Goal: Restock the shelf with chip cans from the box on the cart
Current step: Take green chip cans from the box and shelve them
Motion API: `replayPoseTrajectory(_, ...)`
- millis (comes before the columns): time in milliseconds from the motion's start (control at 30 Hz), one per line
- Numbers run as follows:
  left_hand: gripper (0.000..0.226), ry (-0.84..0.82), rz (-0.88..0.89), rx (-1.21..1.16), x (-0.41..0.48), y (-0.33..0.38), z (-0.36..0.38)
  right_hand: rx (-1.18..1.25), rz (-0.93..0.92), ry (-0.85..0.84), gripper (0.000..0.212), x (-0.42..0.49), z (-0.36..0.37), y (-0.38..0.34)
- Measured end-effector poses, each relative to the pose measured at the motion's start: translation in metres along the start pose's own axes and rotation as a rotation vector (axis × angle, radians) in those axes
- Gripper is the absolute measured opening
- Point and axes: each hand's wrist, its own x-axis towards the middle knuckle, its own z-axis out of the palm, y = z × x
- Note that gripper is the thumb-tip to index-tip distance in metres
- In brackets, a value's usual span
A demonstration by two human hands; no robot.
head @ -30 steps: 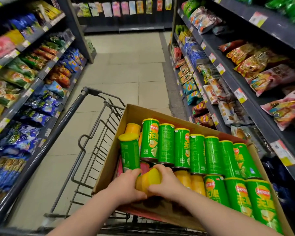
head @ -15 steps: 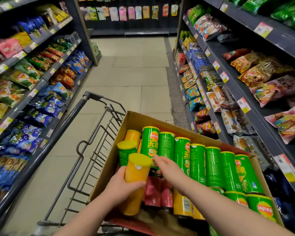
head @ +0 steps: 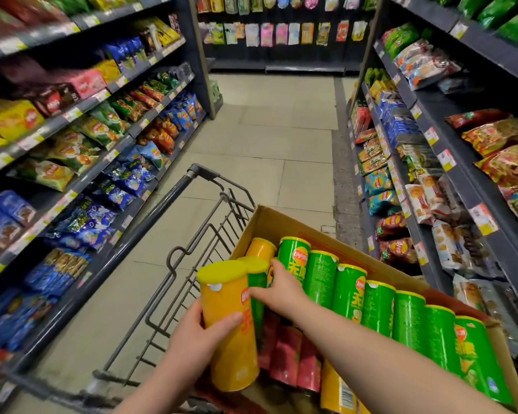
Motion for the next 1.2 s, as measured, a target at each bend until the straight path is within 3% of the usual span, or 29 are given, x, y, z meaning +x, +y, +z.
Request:
replayPoseTrajectory(100,0.105,0.063,0.009,-0.001,0.001,0.001,-0.008,-0.006,0.058,-0.022,0.095,0.012,0.011,-0.005)
replayPoseTrajectory(200,0.088,0.089,0.005,-0.037,-0.001,0.002,-0.013,0.014,0.091,-0.006,0.098,0.018,0.019,-0.010)
replayPoseTrajectory(433,0.082,0.048,0.007,-0.036,-0.004,0.002,-0.018,0.089,0.082,0.117,0.091,0.013,0.025,-0.011)
replayPoseTrajectory(633,0.083,0.001,0.042,-0.026,-0.002,0.004,-0.016,0.259,0.033,0.143,0.077,-0.012,-0.004,-0.012)
replayPoseTrajectory(767,0.078,-0.054,0.054,-0.029,0.002,0.008,-0.011,0.346,0.036,0.191,0.080,-0.038,-0.027,-0.013)
replayPoseTrajectory(1000,0.104,-0.227,0.099,-0.008,0.008,0.017,0.009,0.507,0.008,0.358,0.063,-0.095,-0.063,-0.005)
replayPoseTrajectory(1100,0.091,-0.317,0.111,0.004,0.007,0.019,0.024,0.553,0.016,0.447,0.065,-0.119,-0.071,0.001)
replayPoseTrajectory(1200,0.054,-0.423,0.119,0.013,0.004,0.021,0.041,0.592,0.025,0.532,0.059,-0.145,-0.076,0.008)
